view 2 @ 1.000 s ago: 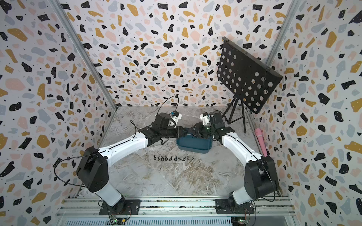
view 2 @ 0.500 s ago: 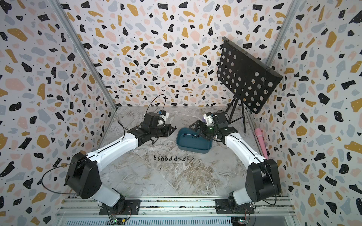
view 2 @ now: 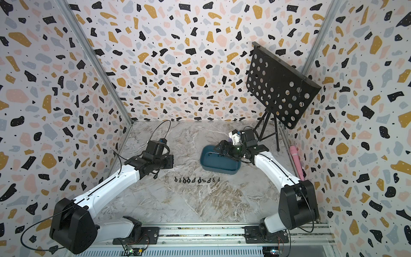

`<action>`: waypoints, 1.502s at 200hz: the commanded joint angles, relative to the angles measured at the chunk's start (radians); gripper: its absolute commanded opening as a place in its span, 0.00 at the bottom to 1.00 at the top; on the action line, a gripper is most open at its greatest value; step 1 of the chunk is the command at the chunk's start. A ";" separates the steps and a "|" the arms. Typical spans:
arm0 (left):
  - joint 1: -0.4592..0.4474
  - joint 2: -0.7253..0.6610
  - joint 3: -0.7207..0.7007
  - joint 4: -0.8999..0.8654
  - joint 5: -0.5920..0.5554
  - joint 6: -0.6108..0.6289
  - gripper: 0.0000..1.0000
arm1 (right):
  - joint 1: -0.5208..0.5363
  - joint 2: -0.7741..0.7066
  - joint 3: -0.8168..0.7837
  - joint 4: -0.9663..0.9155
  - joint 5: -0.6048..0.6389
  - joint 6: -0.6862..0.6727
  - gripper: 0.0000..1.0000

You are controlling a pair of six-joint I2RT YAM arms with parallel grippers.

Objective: Take out the wing nut from the storage box
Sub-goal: Place the wing nut at the center of the board.

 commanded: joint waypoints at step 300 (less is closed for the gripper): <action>-0.082 0.147 -0.231 0.108 -0.046 -0.162 0.16 | 0.135 0.080 0.080 -0.150 0.045 -0.154 1.00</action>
